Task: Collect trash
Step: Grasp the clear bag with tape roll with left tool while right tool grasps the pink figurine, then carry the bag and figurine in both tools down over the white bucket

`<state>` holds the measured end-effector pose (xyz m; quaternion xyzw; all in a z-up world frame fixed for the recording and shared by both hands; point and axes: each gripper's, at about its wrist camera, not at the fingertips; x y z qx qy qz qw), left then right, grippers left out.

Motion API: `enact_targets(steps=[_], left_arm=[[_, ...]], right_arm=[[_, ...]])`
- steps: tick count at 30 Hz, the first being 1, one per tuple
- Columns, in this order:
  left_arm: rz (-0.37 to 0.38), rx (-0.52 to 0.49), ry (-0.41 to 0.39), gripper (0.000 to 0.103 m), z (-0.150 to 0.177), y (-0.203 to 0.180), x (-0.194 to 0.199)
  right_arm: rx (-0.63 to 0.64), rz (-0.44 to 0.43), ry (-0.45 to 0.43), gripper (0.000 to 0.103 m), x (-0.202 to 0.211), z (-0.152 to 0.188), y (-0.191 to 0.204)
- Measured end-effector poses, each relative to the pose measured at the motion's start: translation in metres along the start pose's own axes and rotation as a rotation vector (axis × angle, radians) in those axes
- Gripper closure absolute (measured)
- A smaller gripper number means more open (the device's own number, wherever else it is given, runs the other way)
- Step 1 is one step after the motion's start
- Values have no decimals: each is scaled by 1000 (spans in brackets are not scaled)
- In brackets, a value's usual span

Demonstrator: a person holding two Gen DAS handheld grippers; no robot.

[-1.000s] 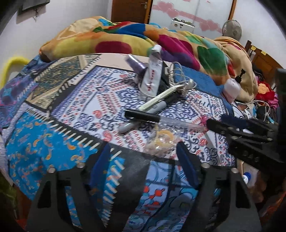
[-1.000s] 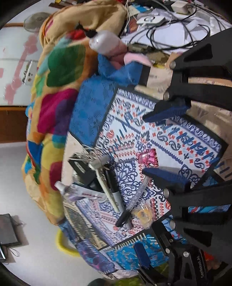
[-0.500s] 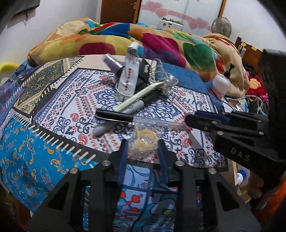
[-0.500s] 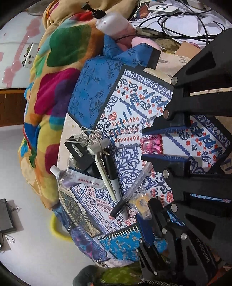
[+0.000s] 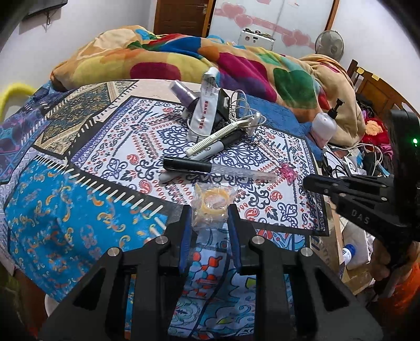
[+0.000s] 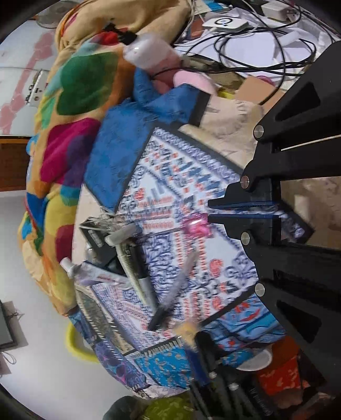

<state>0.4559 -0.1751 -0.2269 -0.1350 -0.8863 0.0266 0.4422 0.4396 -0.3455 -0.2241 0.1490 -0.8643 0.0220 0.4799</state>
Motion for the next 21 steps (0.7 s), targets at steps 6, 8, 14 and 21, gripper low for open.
enact_targets(steps=[6, 8, 14, 21], left_arm=[[-3, 13, -12, 77, 1, 3, 7], [0, 23, -12, 77, 1, 5, 8], [7, 46, -5, 77, 0, 11, 5], [0, 56, -6, 77, 2, 16, 9]], right_arm=[[-7, -34, -44, 68, 9, -4, 1], [12, -13, -56, 68, 5, -7, 6], [56, -6, -23, 68, -17, -13, 16], [129, 39, -54, 83, -22, -9, 32]])
Point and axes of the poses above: each gripper's, at about its wrist camera, not at the fingertips, and x roughly against the way its jaws point, y to its left, z to its underside, and after that the axes turned 2 degrees about -z, right-handed
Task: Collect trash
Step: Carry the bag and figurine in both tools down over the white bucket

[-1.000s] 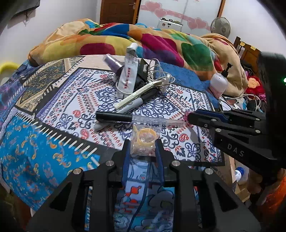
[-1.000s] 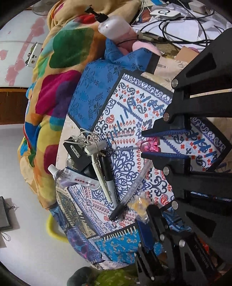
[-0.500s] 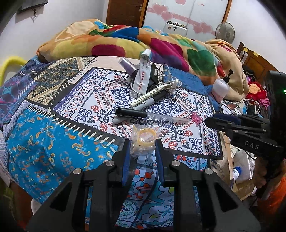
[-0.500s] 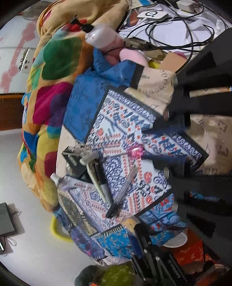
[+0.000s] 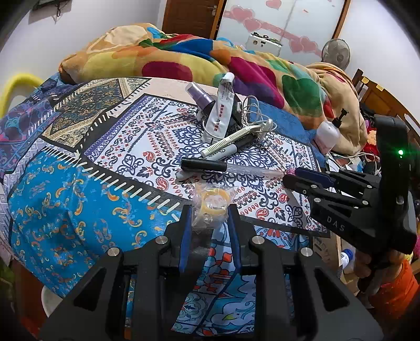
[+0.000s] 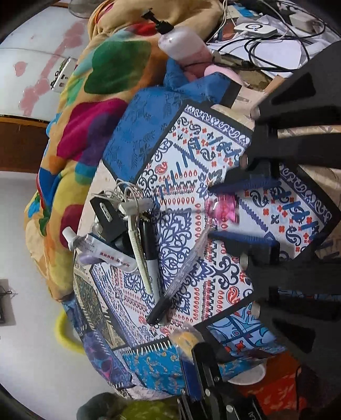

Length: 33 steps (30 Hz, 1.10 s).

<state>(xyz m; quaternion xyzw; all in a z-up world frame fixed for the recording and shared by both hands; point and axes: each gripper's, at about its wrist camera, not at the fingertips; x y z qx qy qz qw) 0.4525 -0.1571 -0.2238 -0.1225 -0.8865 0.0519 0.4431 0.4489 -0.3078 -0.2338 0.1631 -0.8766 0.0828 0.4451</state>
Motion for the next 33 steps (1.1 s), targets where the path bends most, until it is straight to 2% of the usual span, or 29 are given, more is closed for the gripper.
enact_targets(steps=[6, 19, 26, 33], left_arm=[[-3, 14, -23, 77, -2, 1, 16], [-24, 44, -101, 77, -4, 13, 71], [-61, 70, -117, 77, 13, 38, 100], [-128, 127, -139, 77, 35, 83, 136]], right_arm=[[-83, 7, 1, 83, 12, -4, -12], [-107, 69, -122, 83, 80, -31, -3], [-86, 40, -160, 83, 105, -38, 29], [-39, -29, -175, 83, 122, -43, 76]])
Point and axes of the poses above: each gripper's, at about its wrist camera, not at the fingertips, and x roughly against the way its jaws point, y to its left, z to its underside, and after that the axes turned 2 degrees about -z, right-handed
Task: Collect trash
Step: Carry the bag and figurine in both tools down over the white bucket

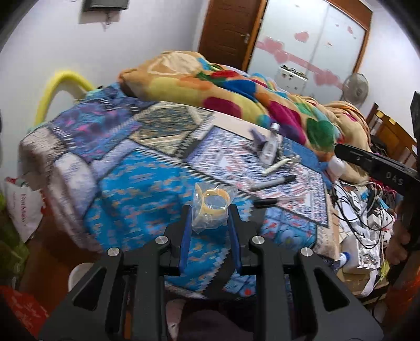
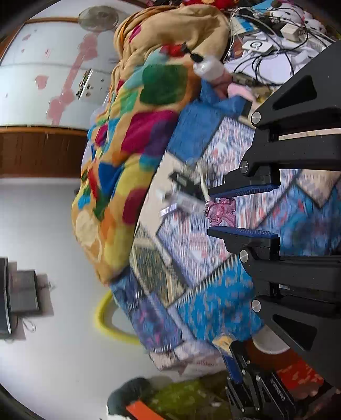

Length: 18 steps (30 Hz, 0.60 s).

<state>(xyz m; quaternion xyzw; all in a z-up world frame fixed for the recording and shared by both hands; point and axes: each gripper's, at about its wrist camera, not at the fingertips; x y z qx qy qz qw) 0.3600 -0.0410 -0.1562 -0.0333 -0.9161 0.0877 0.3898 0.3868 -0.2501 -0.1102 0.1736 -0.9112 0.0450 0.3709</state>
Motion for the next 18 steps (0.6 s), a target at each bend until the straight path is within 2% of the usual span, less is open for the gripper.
enact_targets(steps=[7, 18], left_arm=[[-93, 64, -25, 77, 18, 65, 39], [-233, 196, -33, 77, 61, 171, 87]], right_arm=[[64, -99, 7, 83, -1, -5, 65], [217, -255, 41, 83, -15, -1, 196]])
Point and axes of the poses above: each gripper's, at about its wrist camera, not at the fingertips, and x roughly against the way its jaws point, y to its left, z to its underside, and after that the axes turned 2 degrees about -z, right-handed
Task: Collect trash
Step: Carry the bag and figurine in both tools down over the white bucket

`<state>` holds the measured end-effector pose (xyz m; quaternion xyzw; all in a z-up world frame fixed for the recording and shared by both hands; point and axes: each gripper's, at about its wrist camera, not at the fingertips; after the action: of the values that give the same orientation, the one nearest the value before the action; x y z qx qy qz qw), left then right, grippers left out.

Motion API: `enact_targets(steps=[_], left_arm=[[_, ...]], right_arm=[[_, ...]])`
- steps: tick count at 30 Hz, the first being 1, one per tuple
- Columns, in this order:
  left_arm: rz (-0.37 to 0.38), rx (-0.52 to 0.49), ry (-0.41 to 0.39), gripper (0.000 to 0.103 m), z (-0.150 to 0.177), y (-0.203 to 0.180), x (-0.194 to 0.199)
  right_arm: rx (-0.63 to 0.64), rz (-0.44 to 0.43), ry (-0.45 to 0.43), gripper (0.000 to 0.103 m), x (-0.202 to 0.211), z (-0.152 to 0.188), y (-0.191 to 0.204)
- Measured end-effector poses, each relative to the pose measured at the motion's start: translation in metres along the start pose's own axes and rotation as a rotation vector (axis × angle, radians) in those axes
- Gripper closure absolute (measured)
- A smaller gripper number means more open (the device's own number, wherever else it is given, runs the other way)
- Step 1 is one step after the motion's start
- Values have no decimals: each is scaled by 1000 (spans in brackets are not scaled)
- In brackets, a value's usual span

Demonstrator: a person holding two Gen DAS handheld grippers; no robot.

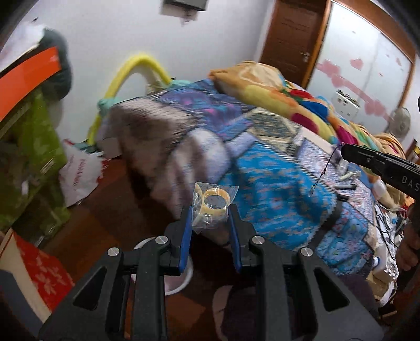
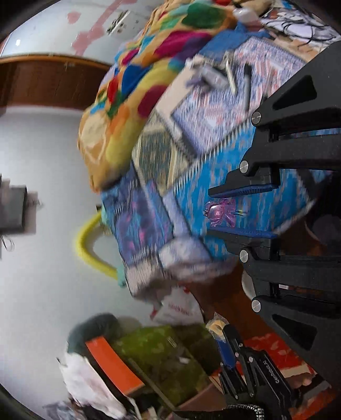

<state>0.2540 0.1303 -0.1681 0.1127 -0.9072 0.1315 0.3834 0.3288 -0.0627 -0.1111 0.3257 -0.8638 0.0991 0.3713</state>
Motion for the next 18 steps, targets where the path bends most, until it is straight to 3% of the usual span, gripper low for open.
enact_targets(steps=[8, 18], left_arm=[[-79, 82, 44, 77, 24, 71, -5], [-142, 123, 198, 77, 60, 120, -60]], right_arm=[[72, -102, 71, 83, -45, -3, 72], [123, -217, 241, 83, -116, 12, 132]])
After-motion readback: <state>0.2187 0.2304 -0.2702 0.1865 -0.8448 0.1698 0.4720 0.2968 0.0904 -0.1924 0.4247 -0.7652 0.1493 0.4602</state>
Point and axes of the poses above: each gripper's, at about its wrist camera, not at the fingertips, and x roughly against the way its jaws point, y to its left, z to its underside, and after that the axes turned 2 degrees about -z, right-handed
